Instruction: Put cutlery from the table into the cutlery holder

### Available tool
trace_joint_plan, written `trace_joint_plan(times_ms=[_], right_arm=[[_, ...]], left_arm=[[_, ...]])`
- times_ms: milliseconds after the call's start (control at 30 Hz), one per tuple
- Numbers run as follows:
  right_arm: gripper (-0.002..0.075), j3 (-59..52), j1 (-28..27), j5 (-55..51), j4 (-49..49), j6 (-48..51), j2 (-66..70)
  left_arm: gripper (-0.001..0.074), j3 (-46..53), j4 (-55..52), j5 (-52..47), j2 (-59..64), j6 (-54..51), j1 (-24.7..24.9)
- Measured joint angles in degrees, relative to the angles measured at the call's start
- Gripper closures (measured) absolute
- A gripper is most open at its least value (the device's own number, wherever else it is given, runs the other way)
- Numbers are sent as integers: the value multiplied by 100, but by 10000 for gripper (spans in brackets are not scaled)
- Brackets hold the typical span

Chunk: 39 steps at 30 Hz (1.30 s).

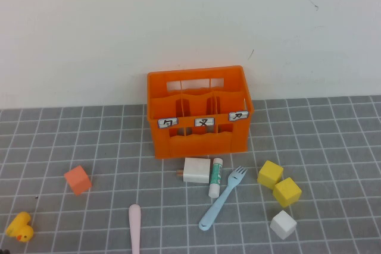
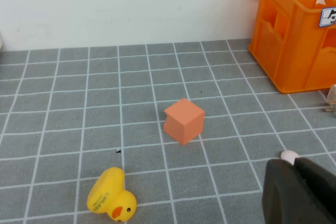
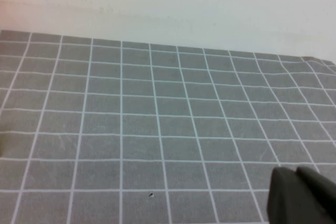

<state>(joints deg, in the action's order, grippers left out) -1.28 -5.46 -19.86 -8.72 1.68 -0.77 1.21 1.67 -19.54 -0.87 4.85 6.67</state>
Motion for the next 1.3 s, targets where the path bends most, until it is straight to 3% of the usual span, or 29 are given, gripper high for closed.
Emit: trace_joint_plan(times_ms=[1067,1300], right_arm=[[729,0,0,12,0,0,0],[729,-32,0,838,0,0,0]], left_arm=[[736,0,0,0,0,15,0],[736,23,0,254,0,15,0]])
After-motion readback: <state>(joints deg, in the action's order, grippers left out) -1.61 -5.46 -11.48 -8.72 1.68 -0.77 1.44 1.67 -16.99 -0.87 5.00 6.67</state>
